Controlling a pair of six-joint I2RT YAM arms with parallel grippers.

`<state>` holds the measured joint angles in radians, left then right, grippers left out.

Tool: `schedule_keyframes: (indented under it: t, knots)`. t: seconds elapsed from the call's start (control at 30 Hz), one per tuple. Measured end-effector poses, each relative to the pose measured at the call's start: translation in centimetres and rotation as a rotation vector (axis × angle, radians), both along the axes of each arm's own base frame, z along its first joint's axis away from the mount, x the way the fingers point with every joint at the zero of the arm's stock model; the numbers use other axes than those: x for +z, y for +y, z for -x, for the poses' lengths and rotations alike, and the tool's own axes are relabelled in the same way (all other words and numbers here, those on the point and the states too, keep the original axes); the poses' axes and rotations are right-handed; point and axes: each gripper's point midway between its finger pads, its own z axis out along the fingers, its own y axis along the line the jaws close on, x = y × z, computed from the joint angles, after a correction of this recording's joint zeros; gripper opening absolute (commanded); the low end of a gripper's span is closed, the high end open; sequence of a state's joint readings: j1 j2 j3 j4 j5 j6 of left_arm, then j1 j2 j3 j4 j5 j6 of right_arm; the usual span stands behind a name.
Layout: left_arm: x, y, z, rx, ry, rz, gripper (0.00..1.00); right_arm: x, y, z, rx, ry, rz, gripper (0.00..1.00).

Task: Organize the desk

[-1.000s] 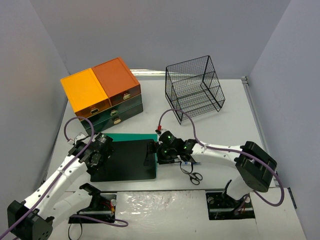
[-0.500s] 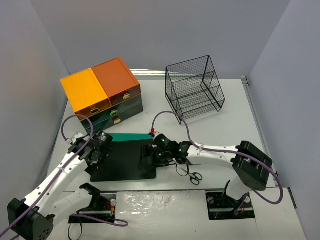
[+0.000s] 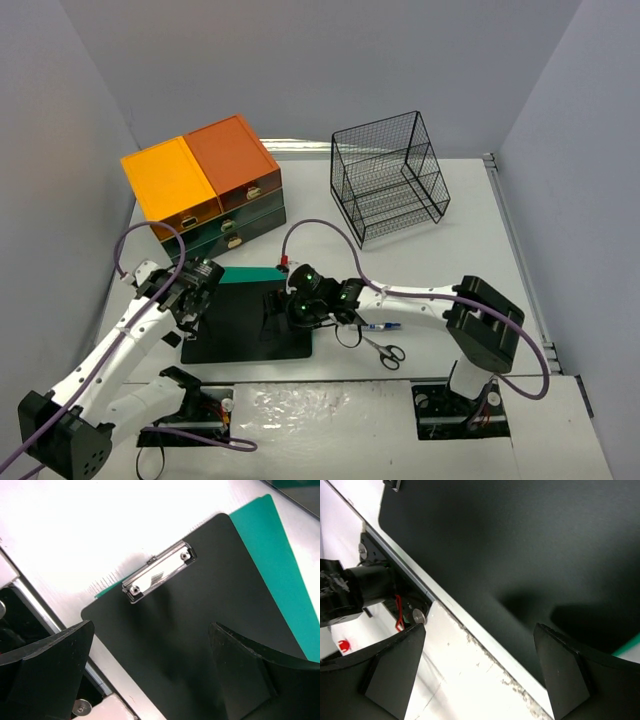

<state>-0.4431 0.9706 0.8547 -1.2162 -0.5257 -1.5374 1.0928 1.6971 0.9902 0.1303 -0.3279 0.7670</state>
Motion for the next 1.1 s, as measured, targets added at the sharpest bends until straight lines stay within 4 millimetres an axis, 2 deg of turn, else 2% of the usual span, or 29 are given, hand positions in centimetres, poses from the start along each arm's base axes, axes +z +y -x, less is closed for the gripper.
schedule_keyframes:
  t: [0.3,0.47,0.8,0.97,1.1]
  knots:
    - [0.1,0.5,-0.3,0.05,-0.043,0.021,0.97,-2.0,0.9,-0.2,0.035,-0.004,0.039,0.87]
    - [-1.7,-0.1,-0.5,0.06,-0.045,0.071,0.97,-2.0,0.9,-0.2,0.035,-0.004,0.039,0.87]
    - [-4.9,-2.5,-0.4,0.009,-0.009,0.202,0.97,-2.0,0.8,-0.5,0.034,-0.01,0.04,0.87]
    - [-5.6,-2.9,0.3,0.037,-0.001,0.242,0.97,-2.1,0.7,-0.7,0.035,-0.014,0.042,0.87]
    - [-5.3,-2.2,0.8,0.053,0.006,0.214,0.97,-2.1,0.7,-0.8,0.037,-0.018,0.042,0.87]
